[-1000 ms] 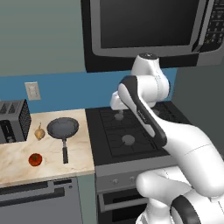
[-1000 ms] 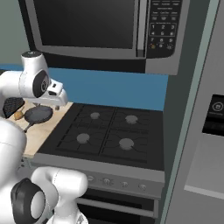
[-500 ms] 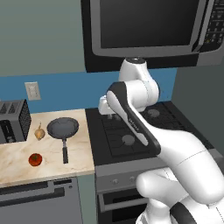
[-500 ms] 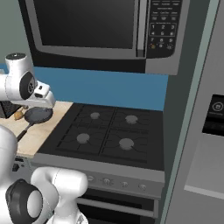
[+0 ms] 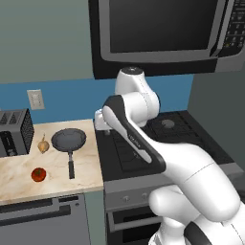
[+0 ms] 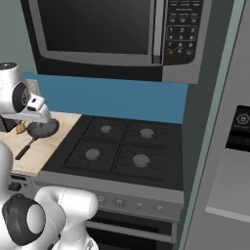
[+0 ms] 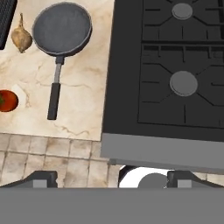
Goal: Place the pan on the rear right burner on the stove. Then place the tomato and the onion in the pan and turn on the rear right burner.
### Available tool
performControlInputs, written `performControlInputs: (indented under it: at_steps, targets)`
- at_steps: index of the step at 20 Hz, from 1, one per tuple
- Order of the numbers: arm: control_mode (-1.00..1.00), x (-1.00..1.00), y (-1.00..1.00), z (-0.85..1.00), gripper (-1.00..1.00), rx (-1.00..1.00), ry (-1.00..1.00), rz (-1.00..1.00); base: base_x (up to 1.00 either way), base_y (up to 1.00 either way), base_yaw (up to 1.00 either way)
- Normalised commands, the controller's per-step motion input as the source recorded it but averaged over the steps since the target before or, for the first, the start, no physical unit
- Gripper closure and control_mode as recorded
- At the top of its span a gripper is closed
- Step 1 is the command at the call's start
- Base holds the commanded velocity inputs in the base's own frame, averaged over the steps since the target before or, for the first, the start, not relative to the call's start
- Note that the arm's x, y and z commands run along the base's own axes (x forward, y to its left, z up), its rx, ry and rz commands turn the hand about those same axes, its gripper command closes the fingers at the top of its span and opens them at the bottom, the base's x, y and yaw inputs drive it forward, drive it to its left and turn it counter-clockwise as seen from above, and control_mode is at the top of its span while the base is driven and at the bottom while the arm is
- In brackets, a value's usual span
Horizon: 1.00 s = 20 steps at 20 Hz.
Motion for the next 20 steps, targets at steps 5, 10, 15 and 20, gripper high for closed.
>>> performControlInputs:
  at_steps: [5,10,15,20]
  targets:
    - [-1.0,0.0,0.37,-0.18,-1.0,0.0,0.08,0.0,0.0,0.0,0.0]
    - [-1.0,0.0,0.32,-0.23,-1.0,0.0,0.1,0.0,0.0,0.0,0.0]
    - [-1.0,0.0,0.3,-0.25,-1.0,0.0,0.09,0.0,0.0,0.0,0.0]
    - [-1.0,0.0,0.23,-0.23,-1.0,0.0,0.09,0.0,0.0,0.0,0.0]
